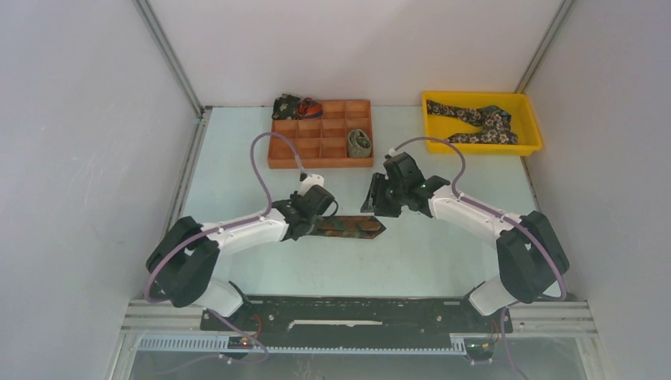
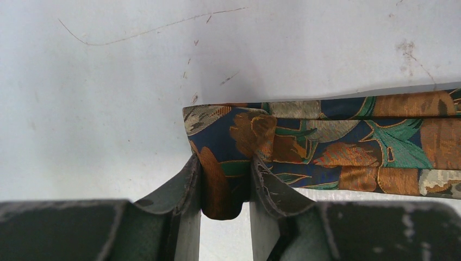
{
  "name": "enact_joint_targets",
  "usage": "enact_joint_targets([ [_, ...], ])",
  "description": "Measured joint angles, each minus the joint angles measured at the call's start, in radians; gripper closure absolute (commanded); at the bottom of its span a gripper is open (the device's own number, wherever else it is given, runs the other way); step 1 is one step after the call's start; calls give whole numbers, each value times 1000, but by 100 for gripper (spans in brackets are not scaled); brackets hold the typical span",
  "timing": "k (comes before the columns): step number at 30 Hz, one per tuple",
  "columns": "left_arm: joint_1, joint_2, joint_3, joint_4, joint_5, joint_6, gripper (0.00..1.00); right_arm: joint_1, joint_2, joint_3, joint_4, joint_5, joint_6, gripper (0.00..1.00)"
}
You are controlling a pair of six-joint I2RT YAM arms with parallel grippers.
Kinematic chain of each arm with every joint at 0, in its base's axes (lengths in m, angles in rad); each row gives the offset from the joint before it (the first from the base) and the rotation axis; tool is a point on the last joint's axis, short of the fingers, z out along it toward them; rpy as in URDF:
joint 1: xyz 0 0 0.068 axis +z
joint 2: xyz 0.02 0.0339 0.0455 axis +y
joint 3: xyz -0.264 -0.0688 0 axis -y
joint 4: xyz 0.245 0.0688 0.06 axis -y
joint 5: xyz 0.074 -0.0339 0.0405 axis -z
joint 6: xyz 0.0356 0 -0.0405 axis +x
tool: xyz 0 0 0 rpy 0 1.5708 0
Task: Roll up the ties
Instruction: Roll the tie at the center of the board.
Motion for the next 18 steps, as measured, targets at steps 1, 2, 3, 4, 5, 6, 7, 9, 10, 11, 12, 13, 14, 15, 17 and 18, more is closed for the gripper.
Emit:
enact_joint_targets([
  [1, -16, 19, 15, -14, -21, 5, 84, -3, -6, -3, 1, -1, 0, 50],
  [2, -31, 38, 31, -28, -44, 7, 84, -7, -13, -7, 1, -3, 0, 50],
  [3, -45, 56, 45, -40, -64, 10, 84, -11, -19, -11, 1, -5, 0, 50],
  [4, -60, 76, 61, -56, -86, 14, 84, -16, -29, -16, 3, -6, 0, 50],
  [5, -72, 91, 73, -66, -100, 15, 84, -19, -37, -19, 3, -7, 0, 50],
  [6, -87, 111, 90, -82, -122, 17, 84, -24, -43, -24, 4, -8, 0, 50],
  [7, -101, 129, 103, -95, -140, 20, 84, -28, -51, -27, 5, -10, 0, 50],
  [9, -124, 163, 129, -119, -170, 24, 84, -35, -61, -34, 8, -14, 0, 50],
  [10, -135, 179, 143, -132, -183, 26, 84, -39, -64, -37, 9, -15, 0, 50],
  [11, -147, 196, 156, -143, -196, 30, 84, -41, -68, -40, 9, -15, 0, 50],
  [12, -158, 212, 167, -154, -207, 33, 84, -44, -72, -44, 8, -15, 0, 50],
  [13, -168, 226, 178, -163, -219, 35, 84, -45, -75, -47, 8, -15, 0, 50],
  [14, -180, 243, 191, -175, -230, 40, 83, -48, -79, -50, 8, -16, 0, 50],
  [15, -190, 257, 201, -186, -241, 41, 82, -51, -83, -52, 8, -16, 0, 50],
  [17, -205, 282, 222, -207, -254, 41, 79, -56, -92, -56, 8, -16, 0, 50],
  [18, -215, 298, 236, -220, -262, 41, 77, -58, -96, -56, 8, -18, 0, 50],
])
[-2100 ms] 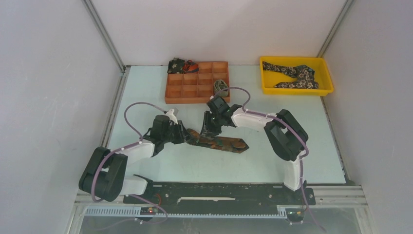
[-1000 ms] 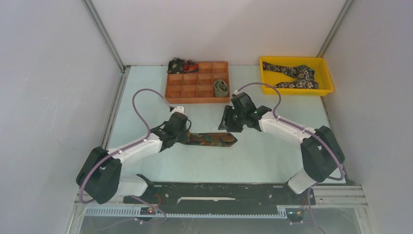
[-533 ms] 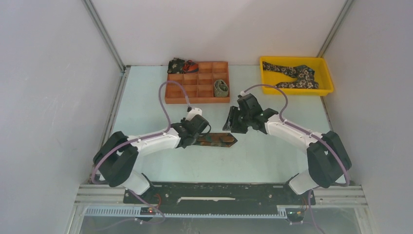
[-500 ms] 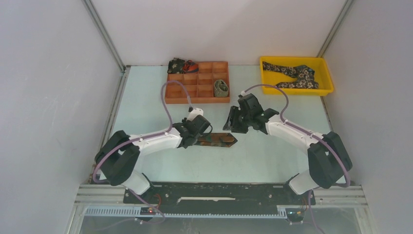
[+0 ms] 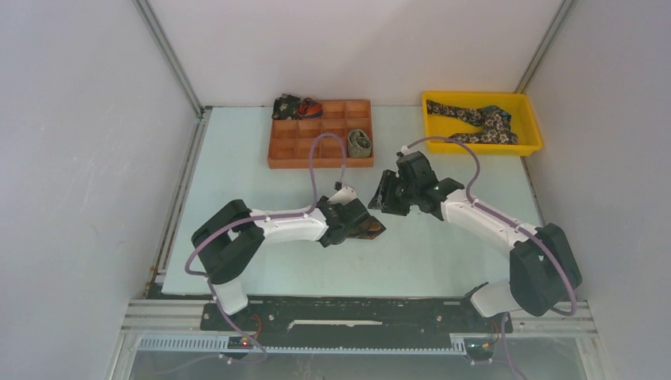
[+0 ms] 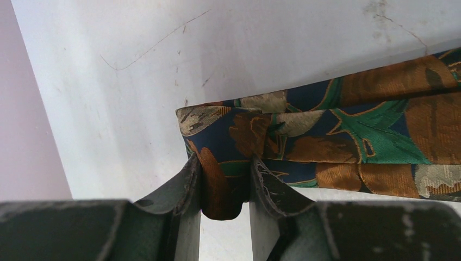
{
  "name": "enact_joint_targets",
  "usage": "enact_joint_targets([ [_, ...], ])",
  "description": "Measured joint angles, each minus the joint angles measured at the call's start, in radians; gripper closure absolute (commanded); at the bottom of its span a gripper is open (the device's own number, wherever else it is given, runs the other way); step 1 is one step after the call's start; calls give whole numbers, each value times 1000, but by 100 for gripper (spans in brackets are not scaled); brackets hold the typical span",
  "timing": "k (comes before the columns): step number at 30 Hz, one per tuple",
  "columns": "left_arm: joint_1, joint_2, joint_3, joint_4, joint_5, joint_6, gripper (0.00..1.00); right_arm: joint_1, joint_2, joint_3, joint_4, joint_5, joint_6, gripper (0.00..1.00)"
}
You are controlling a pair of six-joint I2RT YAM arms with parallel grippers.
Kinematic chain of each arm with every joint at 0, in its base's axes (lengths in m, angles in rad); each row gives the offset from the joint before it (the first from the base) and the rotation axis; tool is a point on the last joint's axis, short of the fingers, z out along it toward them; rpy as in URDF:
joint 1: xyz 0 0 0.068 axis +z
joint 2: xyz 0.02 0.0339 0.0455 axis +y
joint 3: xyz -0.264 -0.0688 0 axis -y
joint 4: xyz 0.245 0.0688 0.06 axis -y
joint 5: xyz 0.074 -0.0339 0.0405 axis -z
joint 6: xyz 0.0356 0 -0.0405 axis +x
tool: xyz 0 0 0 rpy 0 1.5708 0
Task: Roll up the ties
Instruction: Roll the tie at the center of the board.
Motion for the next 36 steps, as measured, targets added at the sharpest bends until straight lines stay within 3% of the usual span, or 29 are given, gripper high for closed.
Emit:
enact_joint_targets([
  [5, -23, 47, 48, -50, -4, 3, 65, -6, -26, 0, 0, -5, 0, 50],
  [16, -42, 82, 101, -97, 58, 14, 50, -17, -42, 0, 0, -6, 0, 50],
  [36, -33, -44, 106, -60, 263, -6, 41, -18, -45, 0, 20, -24, 1, 49],
])
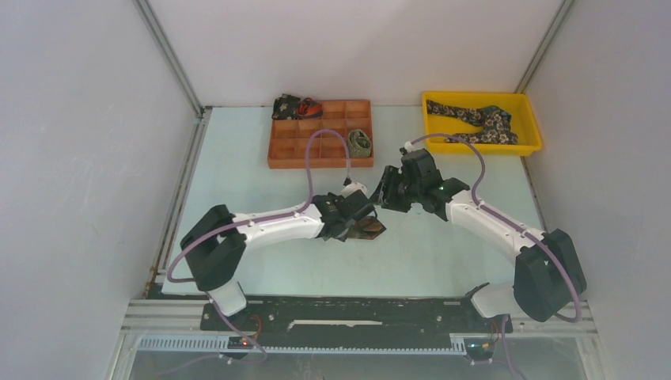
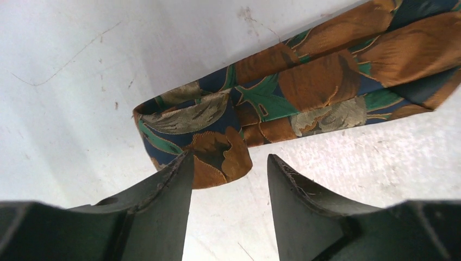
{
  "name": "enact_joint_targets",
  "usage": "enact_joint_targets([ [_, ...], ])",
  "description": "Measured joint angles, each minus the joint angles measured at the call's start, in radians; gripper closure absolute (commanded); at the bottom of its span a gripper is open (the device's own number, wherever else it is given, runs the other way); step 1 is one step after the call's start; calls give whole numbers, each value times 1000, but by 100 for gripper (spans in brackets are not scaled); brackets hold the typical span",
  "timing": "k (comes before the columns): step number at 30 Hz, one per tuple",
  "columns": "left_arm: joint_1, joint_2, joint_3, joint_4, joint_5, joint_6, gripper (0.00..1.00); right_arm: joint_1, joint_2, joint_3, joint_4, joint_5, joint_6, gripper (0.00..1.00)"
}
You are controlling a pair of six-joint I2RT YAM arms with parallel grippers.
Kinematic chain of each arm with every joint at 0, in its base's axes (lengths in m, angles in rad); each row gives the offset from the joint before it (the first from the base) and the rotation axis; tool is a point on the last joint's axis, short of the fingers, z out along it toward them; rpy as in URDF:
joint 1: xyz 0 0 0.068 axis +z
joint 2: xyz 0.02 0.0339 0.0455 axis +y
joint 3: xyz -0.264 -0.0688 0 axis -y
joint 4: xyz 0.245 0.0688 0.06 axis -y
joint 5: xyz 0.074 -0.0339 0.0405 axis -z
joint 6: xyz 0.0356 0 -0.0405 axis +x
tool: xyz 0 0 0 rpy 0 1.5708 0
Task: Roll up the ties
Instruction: Roll the tie at the center of the board.
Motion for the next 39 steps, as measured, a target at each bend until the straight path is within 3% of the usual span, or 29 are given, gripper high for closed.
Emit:
enact_joint_targets([
  [11, 102, -306, -79, 18, 65, -5, 38, 77, 50, 3, 60, -9, 7, 42],
  [21, 338, -679, -446, 225, 229, 3, 34, 205, 203, 92, 114, -26, 7, 39],
  [28, 496, -714, -566, 341, 384, -32, 24, 267, 335, 190, 138, -40, 16, 43],
  [39, 563, -716, -654, 496, 488, -67, 20, 291, 463, 281, 127, -52, 40, 57],
])
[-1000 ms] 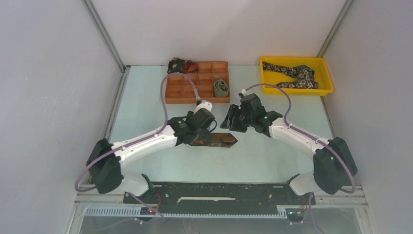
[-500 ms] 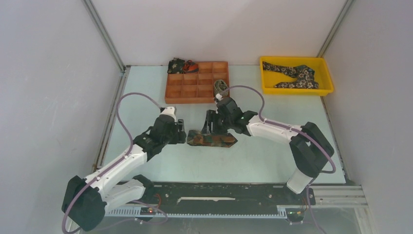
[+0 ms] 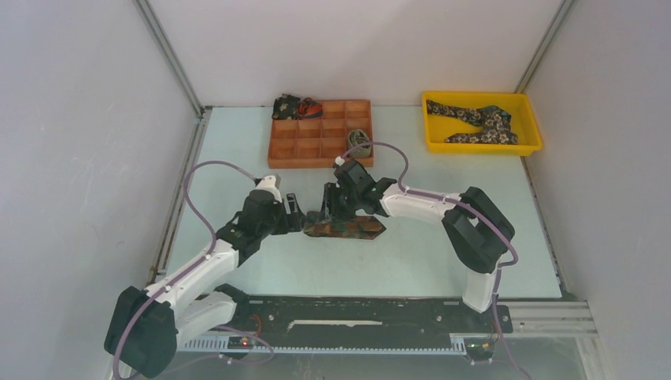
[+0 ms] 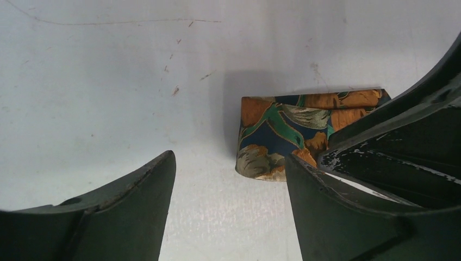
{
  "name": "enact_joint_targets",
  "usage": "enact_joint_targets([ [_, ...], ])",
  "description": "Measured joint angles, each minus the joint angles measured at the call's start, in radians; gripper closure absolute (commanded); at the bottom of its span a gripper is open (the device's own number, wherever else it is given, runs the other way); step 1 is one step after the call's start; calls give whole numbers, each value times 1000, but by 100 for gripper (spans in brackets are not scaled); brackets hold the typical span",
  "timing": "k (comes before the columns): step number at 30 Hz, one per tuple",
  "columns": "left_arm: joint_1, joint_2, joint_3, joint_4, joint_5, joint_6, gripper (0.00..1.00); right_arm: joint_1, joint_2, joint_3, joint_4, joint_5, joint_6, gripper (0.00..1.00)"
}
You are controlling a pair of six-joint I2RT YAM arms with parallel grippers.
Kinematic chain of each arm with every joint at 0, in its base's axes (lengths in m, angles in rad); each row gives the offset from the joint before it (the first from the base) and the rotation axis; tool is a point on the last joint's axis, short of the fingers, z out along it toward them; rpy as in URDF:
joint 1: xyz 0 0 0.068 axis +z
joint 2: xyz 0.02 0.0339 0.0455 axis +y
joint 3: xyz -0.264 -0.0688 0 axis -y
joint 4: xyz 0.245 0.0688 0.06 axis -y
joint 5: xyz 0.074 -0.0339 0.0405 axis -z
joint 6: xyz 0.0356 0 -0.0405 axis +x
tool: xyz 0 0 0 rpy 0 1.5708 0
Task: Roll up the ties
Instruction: Roll the tie at the center of the board.
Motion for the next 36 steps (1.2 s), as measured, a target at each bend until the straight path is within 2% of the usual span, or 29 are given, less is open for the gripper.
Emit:
enact_joint_targets([
  [11, 11, 87, -8, 96, 99, 0, 19, -23, 44, 5, -48, 3, -1, 67],
  [23, 13, 220, -8, 195, 229, 0, 19, -46, 60, 5, -57, -9, -8, 69],
  [36, 13, 379, 18, 278, 349, -19, 34, -63, 66, -3, -58, -24, -15, 69],
])
